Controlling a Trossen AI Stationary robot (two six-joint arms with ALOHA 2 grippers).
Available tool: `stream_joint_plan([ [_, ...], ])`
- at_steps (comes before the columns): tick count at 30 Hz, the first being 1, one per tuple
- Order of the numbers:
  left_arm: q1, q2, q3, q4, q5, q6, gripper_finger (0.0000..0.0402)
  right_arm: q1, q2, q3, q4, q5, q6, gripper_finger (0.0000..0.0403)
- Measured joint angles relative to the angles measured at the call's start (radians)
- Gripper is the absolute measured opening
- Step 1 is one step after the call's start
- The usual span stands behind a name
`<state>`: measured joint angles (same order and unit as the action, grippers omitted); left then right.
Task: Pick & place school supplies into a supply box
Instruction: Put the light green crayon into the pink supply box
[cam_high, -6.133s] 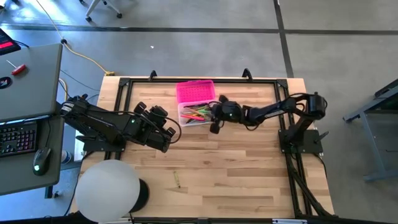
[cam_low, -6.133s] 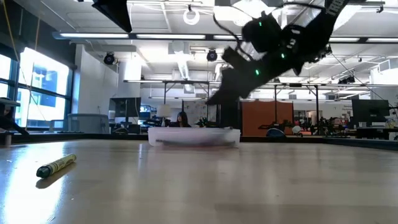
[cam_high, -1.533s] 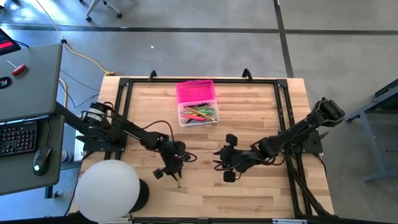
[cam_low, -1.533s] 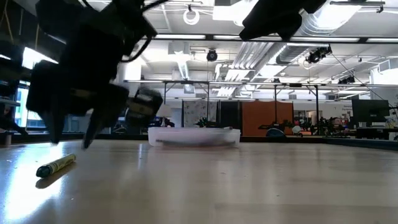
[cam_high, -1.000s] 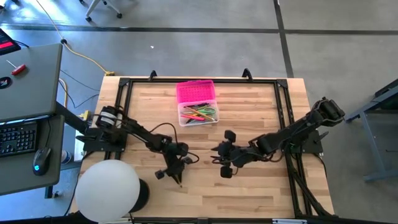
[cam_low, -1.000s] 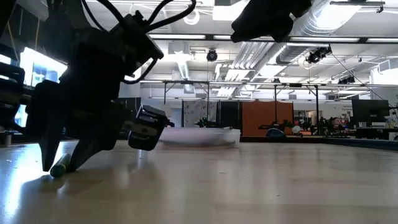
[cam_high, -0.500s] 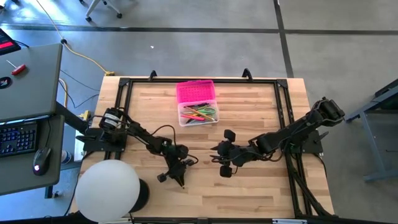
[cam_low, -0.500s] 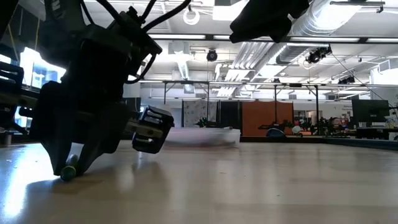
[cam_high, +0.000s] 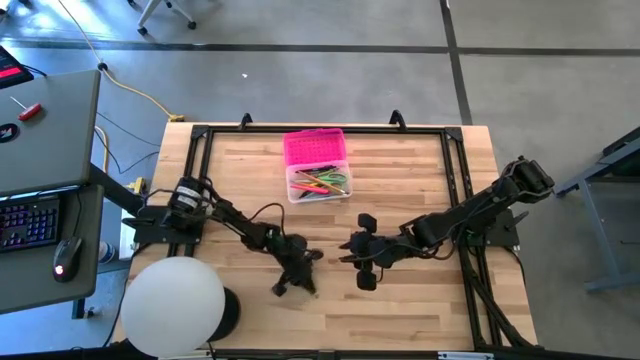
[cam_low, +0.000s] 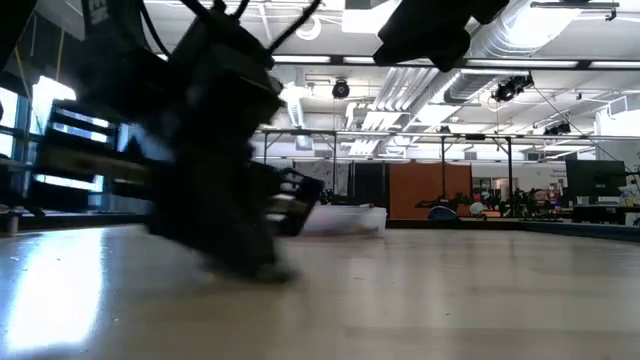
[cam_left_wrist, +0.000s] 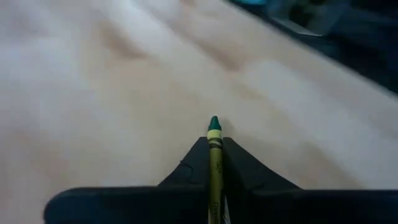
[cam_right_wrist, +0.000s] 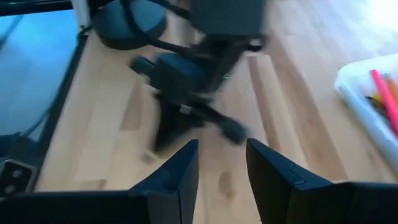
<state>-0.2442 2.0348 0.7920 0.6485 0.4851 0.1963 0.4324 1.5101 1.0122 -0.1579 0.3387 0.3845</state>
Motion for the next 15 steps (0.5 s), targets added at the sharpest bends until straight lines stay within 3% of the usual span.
stream_joint_plan([
  [3,0.006,-0.007,0.016,0.032,-0.117,-0.028,0.0046,0.0,0.0,0.0,0.006,-0.089,0.0,0.0113],
  [7,0.021,-0.054,0.031,0.005,-0.372,-0.035,0.0057,0.003,-0.016,0.0,0.004,-0.216,0.073,0.0113],
  [10,0.059,-0.085,0.032,-0.008,-0.473,-0.008,0.0065,0.022,-0.056,0.0,0.006,-0.202,0.082,0.0113],
  [15,0.154,-0.168,0.033,-0.003,-0.496,0.065,0.0057,0.075,-0.111,0.0,0.003,-0.111,-0.007,0.0113],
])
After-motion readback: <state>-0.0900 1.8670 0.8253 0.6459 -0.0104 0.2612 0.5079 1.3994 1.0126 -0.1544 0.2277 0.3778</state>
